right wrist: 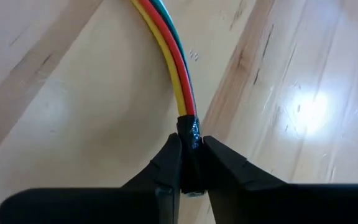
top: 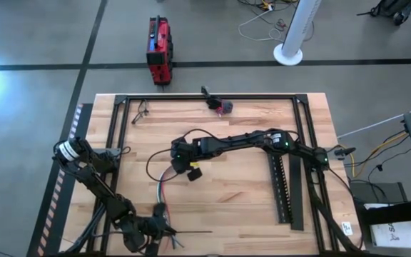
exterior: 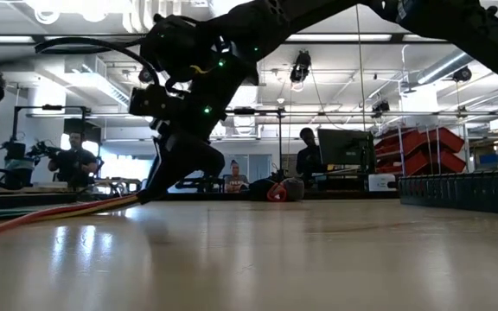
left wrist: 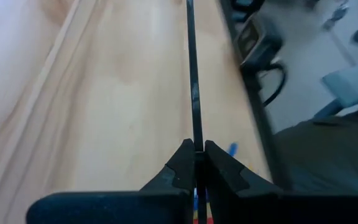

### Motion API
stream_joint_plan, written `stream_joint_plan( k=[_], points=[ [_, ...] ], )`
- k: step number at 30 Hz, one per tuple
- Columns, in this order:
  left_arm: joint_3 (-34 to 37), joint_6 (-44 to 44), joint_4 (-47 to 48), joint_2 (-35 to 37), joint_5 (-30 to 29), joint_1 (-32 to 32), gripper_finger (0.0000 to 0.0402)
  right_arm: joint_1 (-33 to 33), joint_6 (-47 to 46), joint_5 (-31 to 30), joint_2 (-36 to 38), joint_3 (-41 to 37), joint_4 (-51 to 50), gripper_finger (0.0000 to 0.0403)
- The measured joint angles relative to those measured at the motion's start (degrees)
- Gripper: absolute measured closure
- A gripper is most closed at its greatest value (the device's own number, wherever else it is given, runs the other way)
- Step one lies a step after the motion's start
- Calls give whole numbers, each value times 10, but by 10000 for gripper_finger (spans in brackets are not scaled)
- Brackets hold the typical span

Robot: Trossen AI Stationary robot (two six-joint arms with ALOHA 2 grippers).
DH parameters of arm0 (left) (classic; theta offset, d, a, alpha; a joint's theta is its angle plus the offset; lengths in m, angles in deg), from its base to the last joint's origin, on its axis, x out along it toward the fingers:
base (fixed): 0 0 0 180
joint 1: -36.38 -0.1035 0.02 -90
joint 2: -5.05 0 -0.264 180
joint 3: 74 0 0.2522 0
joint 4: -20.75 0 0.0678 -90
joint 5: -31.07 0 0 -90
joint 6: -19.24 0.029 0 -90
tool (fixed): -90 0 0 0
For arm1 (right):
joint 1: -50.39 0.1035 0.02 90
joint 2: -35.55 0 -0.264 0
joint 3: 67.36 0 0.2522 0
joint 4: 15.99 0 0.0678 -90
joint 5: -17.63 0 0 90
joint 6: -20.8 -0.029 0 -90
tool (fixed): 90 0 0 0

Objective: Ziptie cables
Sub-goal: Close the cables together using a zip tie

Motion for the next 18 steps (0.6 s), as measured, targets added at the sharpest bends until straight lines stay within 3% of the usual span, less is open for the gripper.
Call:
stream_joint_plan(
  k=[5,9,18],
  points=[
    [1,-24,25,0,0,0,399,-1,12,-19,0,0,1,348],
    [1,-25,23,0,0,0,399,-4,-2,-64,0,0,0,299],
    [1,-25,17,0,19,0,399,15,-33,-87,7,26,-78,196]
  ],
)
